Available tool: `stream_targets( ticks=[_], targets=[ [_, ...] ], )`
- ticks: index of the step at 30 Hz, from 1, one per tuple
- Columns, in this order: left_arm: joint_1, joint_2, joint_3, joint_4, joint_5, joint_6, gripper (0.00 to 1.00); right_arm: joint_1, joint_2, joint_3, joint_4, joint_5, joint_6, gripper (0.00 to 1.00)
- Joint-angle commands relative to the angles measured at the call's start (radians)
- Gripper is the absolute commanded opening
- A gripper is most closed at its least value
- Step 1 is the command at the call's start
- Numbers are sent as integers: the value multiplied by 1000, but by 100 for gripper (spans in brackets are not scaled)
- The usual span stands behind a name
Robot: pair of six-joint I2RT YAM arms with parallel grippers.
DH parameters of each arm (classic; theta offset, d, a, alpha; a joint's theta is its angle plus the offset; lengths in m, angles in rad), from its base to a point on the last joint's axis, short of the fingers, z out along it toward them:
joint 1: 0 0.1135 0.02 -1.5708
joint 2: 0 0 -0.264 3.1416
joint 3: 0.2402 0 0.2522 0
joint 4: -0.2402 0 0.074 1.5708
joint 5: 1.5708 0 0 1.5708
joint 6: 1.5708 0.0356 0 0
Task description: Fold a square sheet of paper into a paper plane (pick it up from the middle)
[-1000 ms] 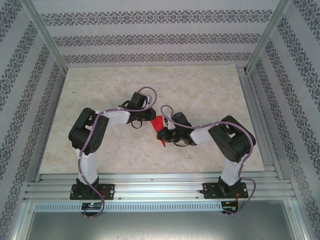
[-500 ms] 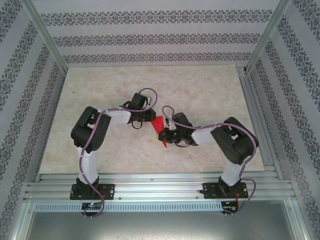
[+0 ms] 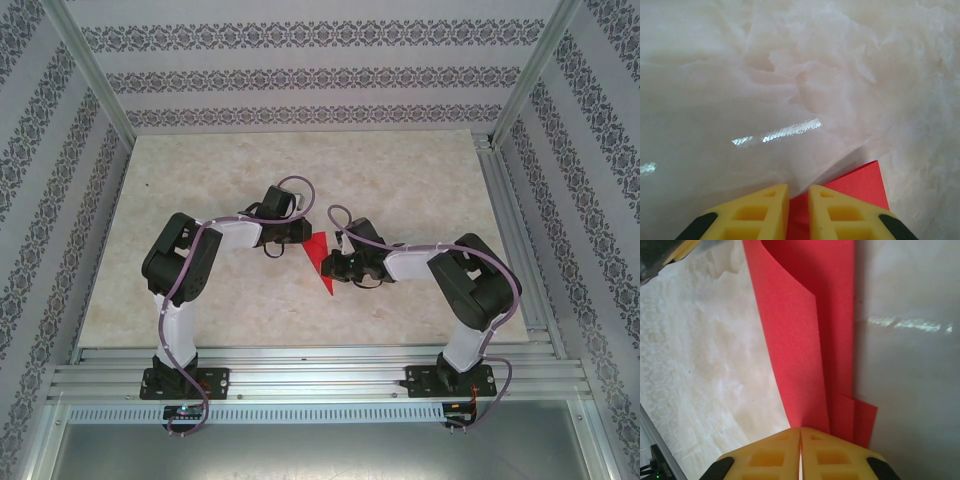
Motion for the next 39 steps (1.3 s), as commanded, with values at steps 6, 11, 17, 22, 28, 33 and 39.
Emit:
stream_targets(
  ticks=[6, 11, 17, 22, 28, 33, 39],
  targets=[
    [8, 23, 0, -40, 8, 17, 21, -13, 32, 35, 59, -24, 27, 12],
    [8, -9, 12, -44, 34, 14, 22, -22, 73, 14, 51, -3, 32, 11],
    [6, -117, -16, 9, 89, -1, 26, -25, 105, -31, 39, 16, 34, 8],
    [-15, -170, -105, 84, 138, -25, 28, -25, 113, -46, 34, 25, 32, 8],
    [-49, -131, -146, 92, 146, -20, 25, -25, 112, -43, 16, 30, 26, 7],
    [-51, -93, -125, 54, 97, -15, 24, -25, 116, -45, 5, 34, 19, 8],
    [-50, -60, -91, 18, 30, -8, 23, -25, 130, -58, 11, 30, 19, 8]
  ],
)
